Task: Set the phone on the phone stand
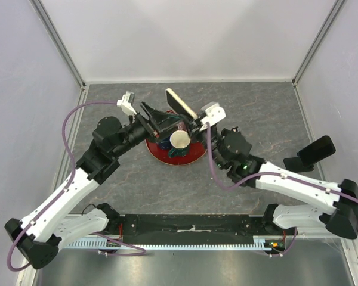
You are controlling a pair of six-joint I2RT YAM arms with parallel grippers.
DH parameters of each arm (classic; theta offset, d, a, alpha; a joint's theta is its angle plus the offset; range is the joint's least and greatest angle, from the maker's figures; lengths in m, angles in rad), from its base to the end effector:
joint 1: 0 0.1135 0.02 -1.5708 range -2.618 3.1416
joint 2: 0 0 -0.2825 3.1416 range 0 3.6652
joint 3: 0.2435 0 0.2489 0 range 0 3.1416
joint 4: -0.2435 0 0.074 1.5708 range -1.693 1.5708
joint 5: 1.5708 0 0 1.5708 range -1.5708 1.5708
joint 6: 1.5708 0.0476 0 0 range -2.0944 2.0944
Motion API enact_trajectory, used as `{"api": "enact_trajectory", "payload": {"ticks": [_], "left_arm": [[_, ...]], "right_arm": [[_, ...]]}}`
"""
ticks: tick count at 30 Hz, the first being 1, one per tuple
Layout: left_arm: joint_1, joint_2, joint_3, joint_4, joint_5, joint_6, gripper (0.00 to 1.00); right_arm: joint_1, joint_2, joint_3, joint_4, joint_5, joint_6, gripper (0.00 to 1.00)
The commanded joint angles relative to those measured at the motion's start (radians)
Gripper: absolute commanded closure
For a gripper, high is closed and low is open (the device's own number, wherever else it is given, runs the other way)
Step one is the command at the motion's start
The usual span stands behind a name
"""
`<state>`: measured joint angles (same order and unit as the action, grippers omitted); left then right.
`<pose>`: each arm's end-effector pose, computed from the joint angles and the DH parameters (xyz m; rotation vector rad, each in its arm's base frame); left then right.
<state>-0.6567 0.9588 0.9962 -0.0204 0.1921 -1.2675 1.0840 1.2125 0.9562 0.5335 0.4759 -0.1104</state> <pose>0.1668 -0.1400 0.4158 -0.3744 1.7766 -1.6074 0.1510 0.2388 0.4067 -0.3795 1.2886 0.5181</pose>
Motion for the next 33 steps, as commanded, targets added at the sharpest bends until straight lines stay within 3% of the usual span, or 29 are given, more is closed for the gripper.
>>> {"api": "enact_trajectory", "payload": {"ticks": [1, 4, 7, 11, 14, 17, 20, 24, 33], "left_arm": [[-0.014, -0.156, -0.054, -0.043, 0.162, 0.221, 0.09], [-0.015, -0.167, -0.08, -0.024, 0.256, 0.243, 0.08], [-0.015, -0.167, -0.03, -0.029, 0.389, 0.354, 0.16], [-0.015, -0.141, 0.172, -0.371, 0.406, 0.774, 0.16], [-0.015, -0.08, 0.333, -0.559, 0.411, 1.006, 0.13], [-0.015, -0.052, 0.407, -0.612, 0.429, 1.136, 0.11], [-0.015, -0.006, 0.41, -0.644, 0.51, 1.204, 0.1], [-0.021, 0.141, 0.403, -0.688, 0.719, 1.246, 0.1], [-0.078, 0.176, 0.355, -0.598, 0.846, 1.266, 0.09]], "right_arm": [[-0.133, -0.125, 0.05, -0.182, -0.17, 0.107, 1.0], [-0.156, -0.183, 0.029, -0.208, -0.269, 0.176, 1.0], [-0.188, -0.215, 0.099, -0.372, -0.397, 0.202, 1.0], [-0.233, -0.232, 0.272, -0.84, -0.656, 0.166, 1.0], [-0.24, -0.226, 0.374, -1.085, -0.827, 0.158, 1.0], [-0.242, -0.229, 0.434, -1.238, -0.884, 0.169, 1.0], [-0.242, -0.272, 0.418, -1.271, -0.931, 0.181, 1.0], [-0.24, -0.263, 0.415, -1.265, -1.028, 0.199, 1.0], [-0.242, -0.237, 0.426, -1.248, -1.062, 0.19, 1.0]]}}
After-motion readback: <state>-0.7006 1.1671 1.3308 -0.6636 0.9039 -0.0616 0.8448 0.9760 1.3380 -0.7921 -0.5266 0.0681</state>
